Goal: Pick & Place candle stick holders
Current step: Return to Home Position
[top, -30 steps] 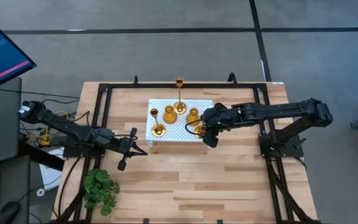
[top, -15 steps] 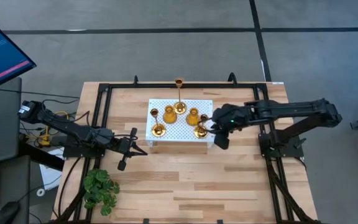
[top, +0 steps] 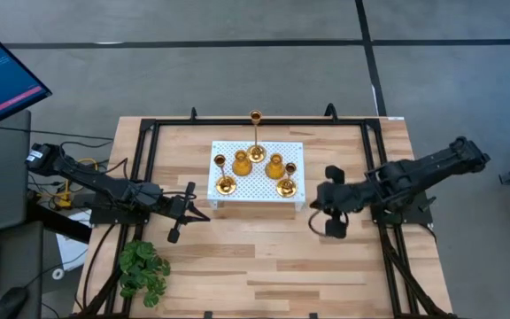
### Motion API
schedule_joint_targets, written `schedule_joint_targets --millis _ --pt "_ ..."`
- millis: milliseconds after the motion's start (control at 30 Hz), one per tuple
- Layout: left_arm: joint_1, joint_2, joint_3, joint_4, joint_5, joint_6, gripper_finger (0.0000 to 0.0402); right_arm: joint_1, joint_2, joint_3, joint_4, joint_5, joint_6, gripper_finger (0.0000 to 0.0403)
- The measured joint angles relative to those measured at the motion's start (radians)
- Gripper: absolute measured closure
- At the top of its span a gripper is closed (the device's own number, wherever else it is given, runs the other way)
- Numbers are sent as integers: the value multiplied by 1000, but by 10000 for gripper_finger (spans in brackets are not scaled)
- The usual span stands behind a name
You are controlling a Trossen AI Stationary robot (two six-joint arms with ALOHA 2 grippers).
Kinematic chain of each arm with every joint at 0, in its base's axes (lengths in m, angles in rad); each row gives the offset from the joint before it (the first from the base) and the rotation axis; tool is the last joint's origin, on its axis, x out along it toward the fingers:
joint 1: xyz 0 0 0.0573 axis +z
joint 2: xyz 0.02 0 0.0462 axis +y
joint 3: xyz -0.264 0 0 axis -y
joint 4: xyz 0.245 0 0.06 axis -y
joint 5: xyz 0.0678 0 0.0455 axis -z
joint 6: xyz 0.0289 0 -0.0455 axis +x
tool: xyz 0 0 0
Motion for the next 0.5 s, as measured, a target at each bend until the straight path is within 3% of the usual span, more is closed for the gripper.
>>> schedule_joint_targets --millis 167,333,500 --pt "0 -3 0 3 0 -37 394 82 0 -2 32 55 -36 400" --pt "0 -3 0 5 0 -35 394 143 -7 -1 196 50 -210 401" --pt "0 -3 0 11 0 -34 394 140 -7 -31 372 -67 -384 402"
